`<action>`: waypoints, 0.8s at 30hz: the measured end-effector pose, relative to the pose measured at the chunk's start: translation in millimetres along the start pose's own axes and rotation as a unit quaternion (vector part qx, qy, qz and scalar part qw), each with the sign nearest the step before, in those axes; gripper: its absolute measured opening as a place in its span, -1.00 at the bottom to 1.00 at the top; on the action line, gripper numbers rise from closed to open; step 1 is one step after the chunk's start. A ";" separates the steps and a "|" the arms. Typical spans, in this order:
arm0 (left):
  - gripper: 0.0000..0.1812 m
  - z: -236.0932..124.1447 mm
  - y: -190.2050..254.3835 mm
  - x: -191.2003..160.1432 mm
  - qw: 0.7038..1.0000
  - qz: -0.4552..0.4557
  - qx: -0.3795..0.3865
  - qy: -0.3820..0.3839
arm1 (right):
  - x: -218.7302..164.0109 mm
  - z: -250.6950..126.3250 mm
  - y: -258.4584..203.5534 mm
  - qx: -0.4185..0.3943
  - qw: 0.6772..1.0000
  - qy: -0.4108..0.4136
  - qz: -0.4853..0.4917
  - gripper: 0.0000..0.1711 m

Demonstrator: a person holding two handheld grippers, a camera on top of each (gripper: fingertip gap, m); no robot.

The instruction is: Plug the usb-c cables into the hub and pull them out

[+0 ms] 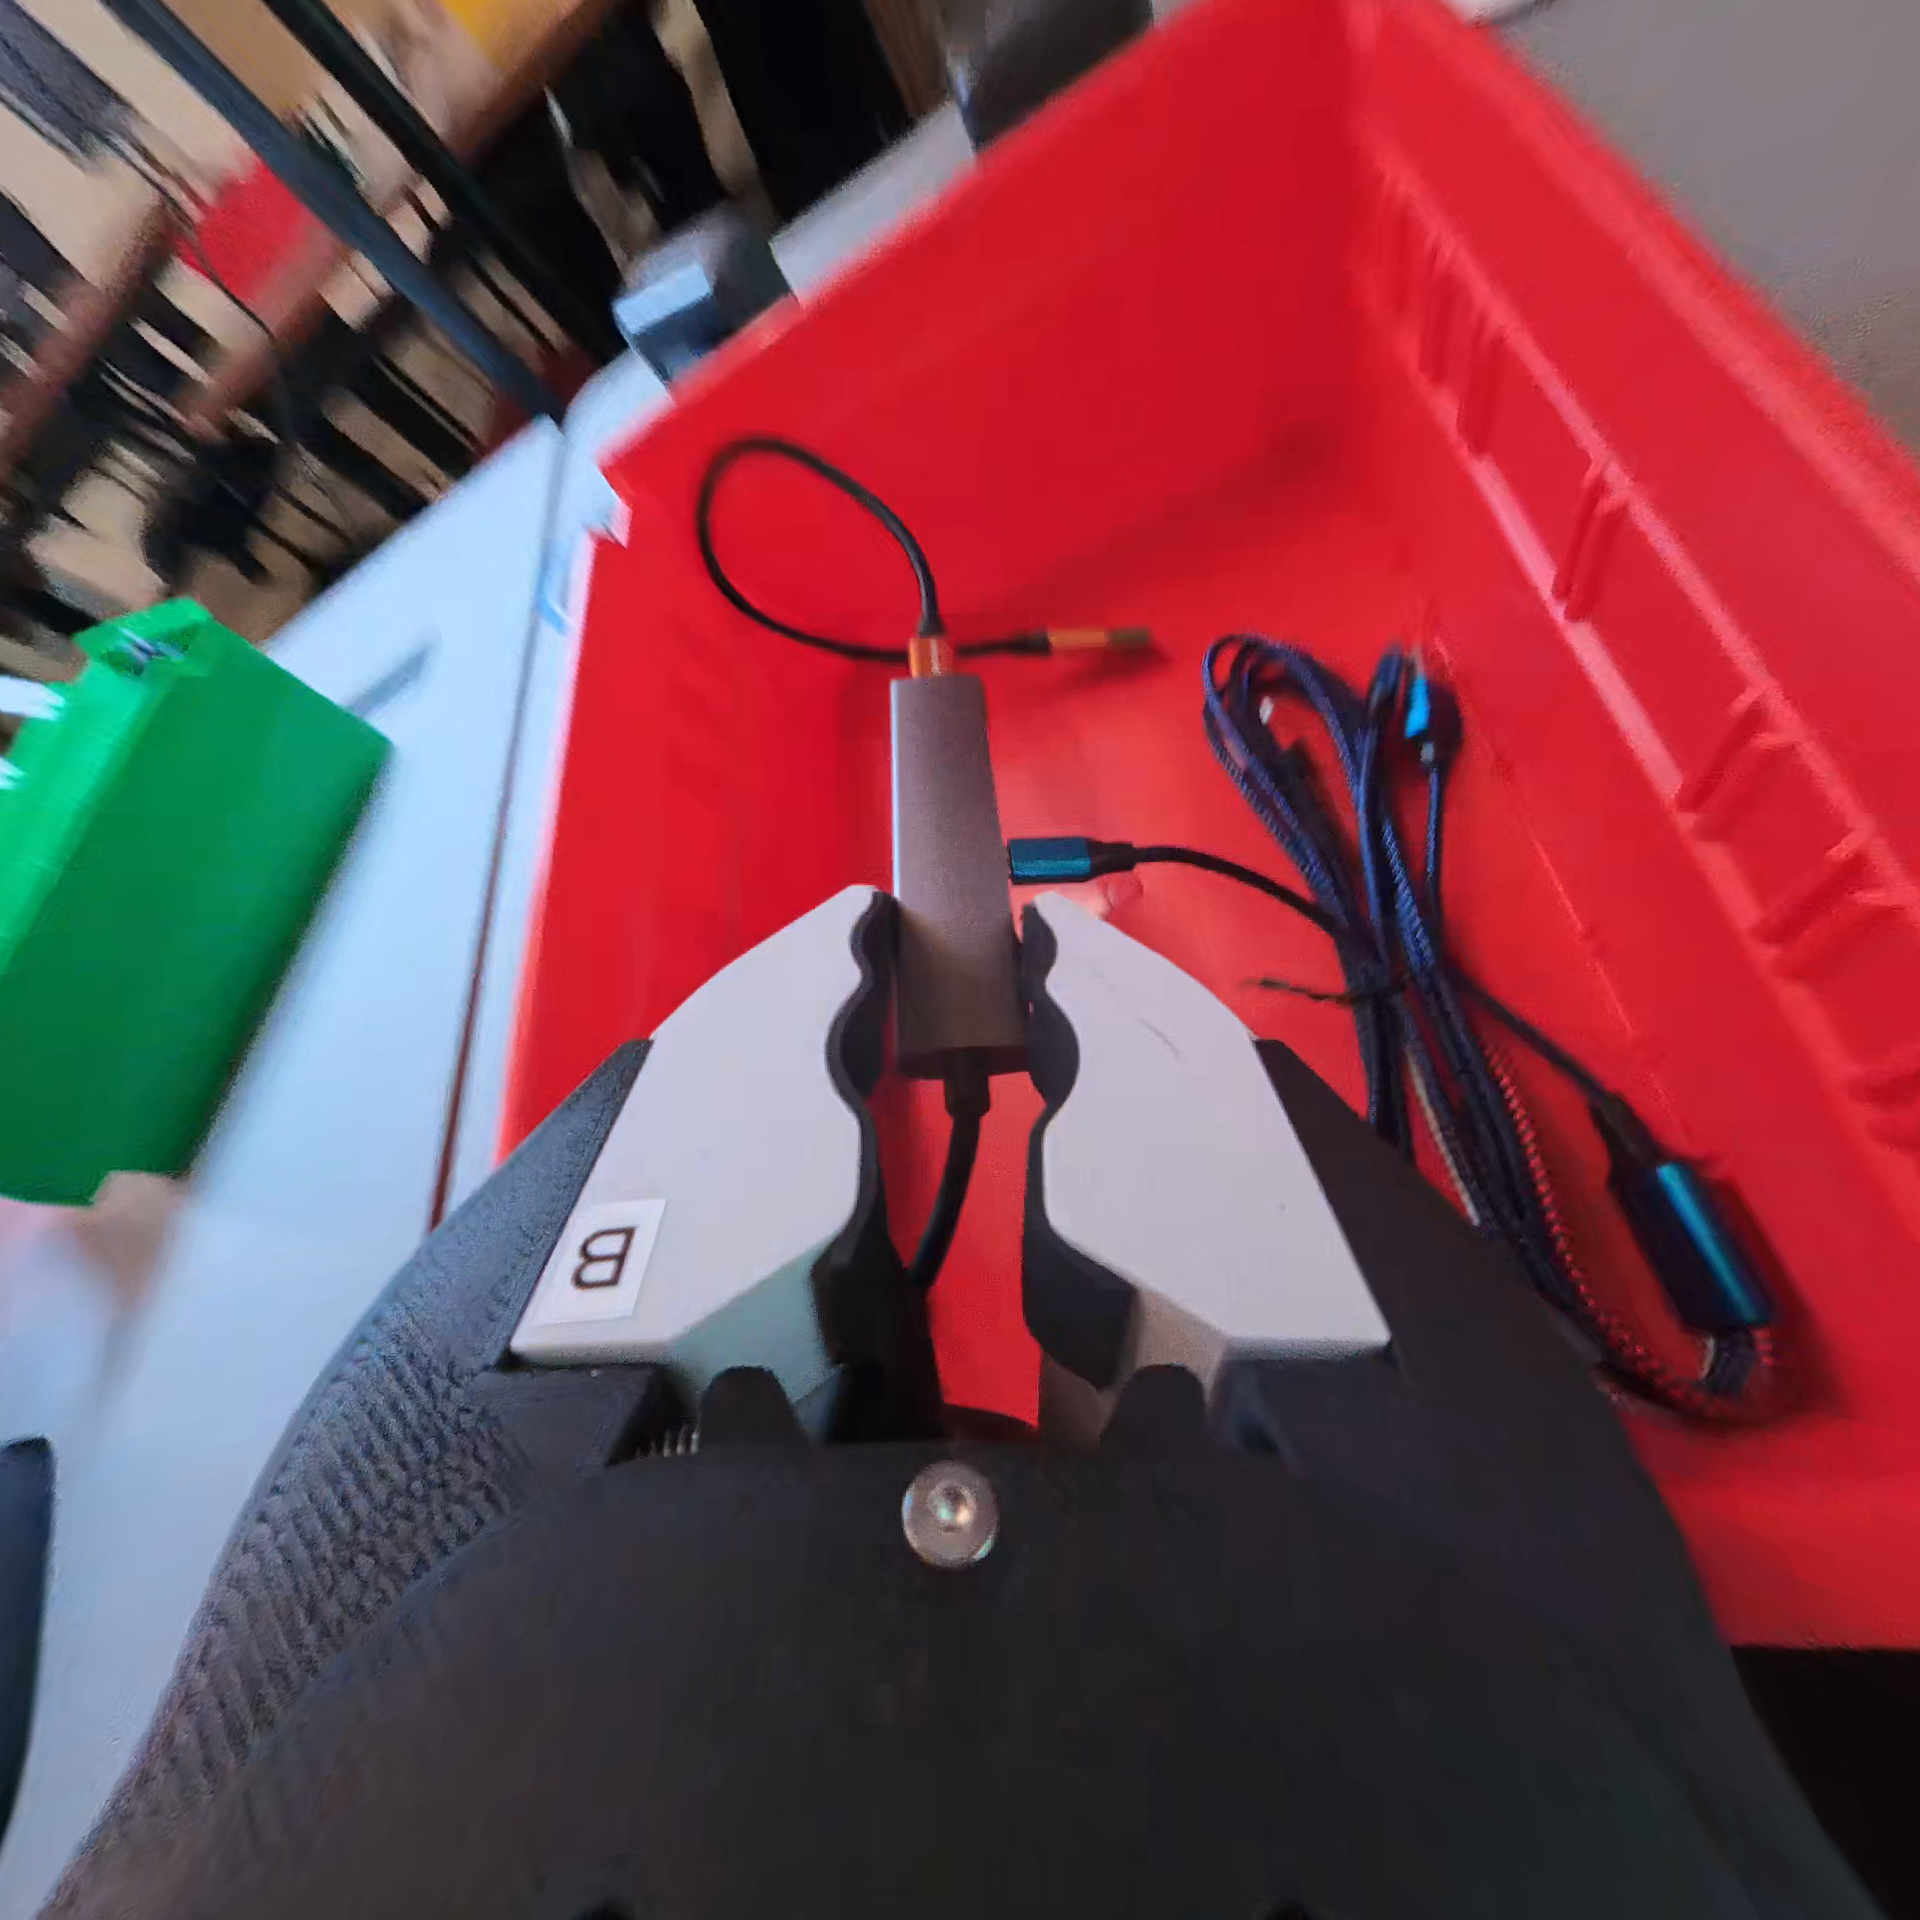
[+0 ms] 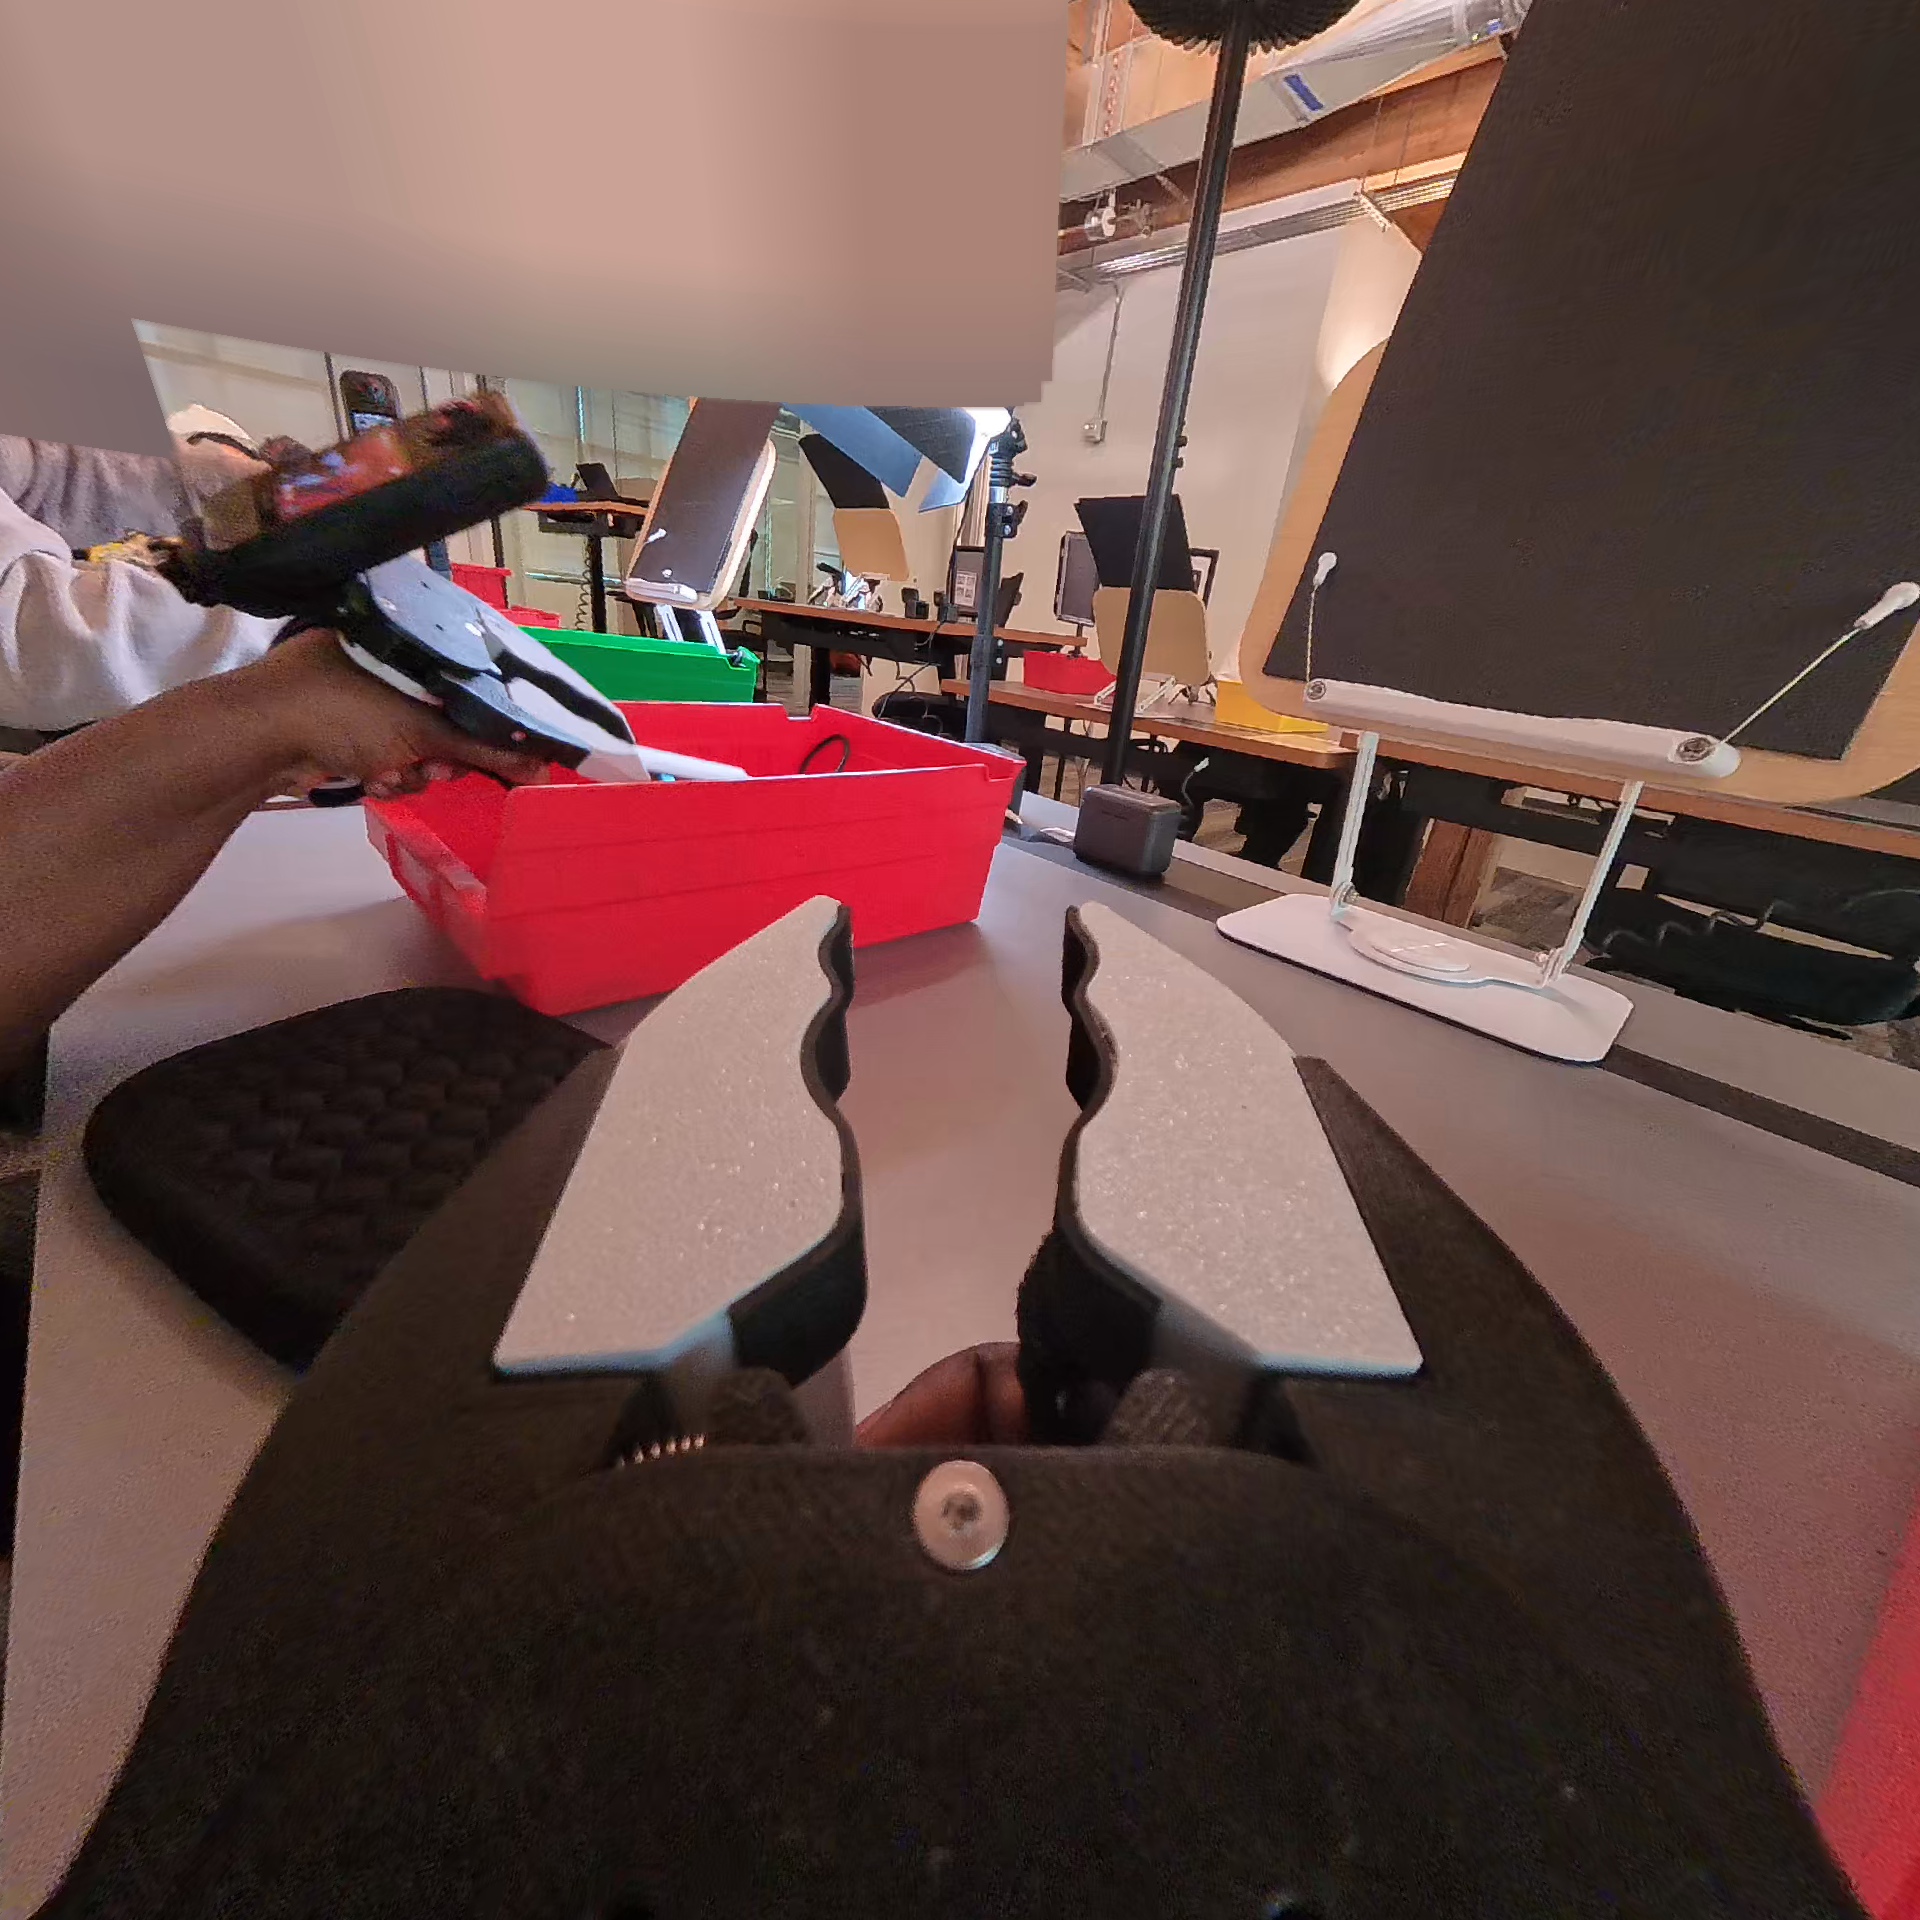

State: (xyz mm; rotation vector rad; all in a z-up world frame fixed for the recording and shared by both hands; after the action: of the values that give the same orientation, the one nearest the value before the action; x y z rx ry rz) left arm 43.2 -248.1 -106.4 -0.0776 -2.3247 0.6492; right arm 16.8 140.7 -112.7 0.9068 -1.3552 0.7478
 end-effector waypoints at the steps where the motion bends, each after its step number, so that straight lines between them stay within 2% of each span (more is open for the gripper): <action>1: -0.73 -5.5 -0.3 3.0 0.999 0.004 0.014 0.029 | 0.0 -0.1 -0.1 -0.001 1.000 0.000 -0.001 -0.57; 8: -0.75 -26.2 -1.4 4.9 0.986 0.018 0.095 0.133 | 0.0 -0.5 -0.2 -0.009 1.000 0.002 -0.007 -0.59; 12: -0.76 -48.4 -6.5 10.7 0.966 0.003 0.136 0.218 | -0.1 0.0 -0.1 -0.010 1.000 0.001 -0.007 -0.59; 18: -0.76 -101.8 -10.4 30.8 0.900 0.001 0.196 0.389 | 0.0 0.1 -0.2 -0.014 1.000 0.001 -0.010 -0.60; 24: -0.75 -155.9 19.0 54.6 0.828 0.006 0.143 0.542 | 0.3 -0.5 -1.4 -0.013 1.000 0.004 -0.017 -0.60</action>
State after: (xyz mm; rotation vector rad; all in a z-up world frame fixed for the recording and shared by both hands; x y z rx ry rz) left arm 102.1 -151.7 15.6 -0.2496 -1.1127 0.6967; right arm 18.2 140.4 -112.5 0.9023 -1.3363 0.7065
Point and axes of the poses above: each gripper's, where its closed fingertips meet, z out along the fingers, x out of its top, y = z × x across the jaws, the point moved 8 cm from there along -z, back along the fingers, and after that the axes turned 11 degrees about -y, right-handed, at the moved point
